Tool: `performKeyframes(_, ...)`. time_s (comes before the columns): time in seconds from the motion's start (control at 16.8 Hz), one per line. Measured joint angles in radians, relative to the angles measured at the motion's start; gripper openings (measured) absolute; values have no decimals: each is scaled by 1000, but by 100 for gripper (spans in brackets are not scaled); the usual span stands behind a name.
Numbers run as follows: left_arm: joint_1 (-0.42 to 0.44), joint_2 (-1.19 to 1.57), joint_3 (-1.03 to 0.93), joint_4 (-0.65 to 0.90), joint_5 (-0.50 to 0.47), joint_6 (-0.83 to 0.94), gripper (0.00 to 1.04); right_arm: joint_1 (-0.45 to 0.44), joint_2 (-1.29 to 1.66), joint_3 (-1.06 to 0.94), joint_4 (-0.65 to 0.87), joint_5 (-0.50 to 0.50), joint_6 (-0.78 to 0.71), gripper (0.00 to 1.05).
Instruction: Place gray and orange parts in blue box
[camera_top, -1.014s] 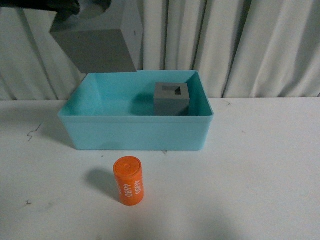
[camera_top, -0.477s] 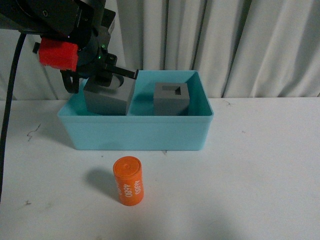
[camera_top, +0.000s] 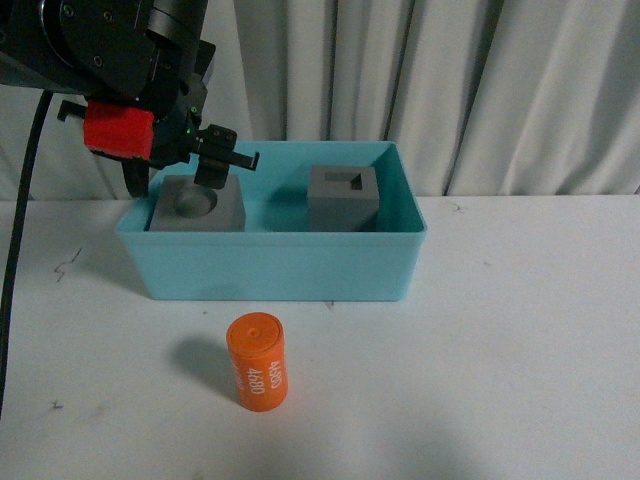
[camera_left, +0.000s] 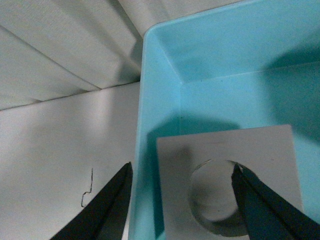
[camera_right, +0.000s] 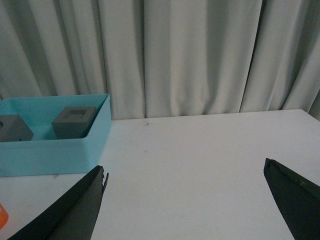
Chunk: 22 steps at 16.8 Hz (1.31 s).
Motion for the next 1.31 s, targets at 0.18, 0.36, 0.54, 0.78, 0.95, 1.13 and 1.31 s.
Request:
performKeyframes(0.18, -3, -71, -84, -9, 45, -52, 96, 0, 0, 0, 0, 0, 0, 98)
performKeyframes(0.36, -33, -294, -238, -33, 189, -170, 98, 0, 0, 0, 0, 0, 0, 98)
performKeyframes(0.54, -93, -662, -469, -72, 395, -307, 98, 0, 0, 0, 0, 0, 0, 98)
performKeyframes(0.78, -178, -1266, -941, -363, 356, -534, 98, 0, 0, 0, 0, 0, 0, 98)
performKeyframes(0.95, -141, -1455, -1222, 310, 97, -284, 70, 0, 0, 0, -2, 2, 0, 98)
performKeyframes(1.13, -51, -1539, -1314, 428, 155, -146, 44, 0, 0, 0, 0, 1, 0, 98)
performKeyframes(1.31, 40, -1640, -1374, 383, 251, -98, 10, 0, 0, 0, 0, 1, 0, 98)
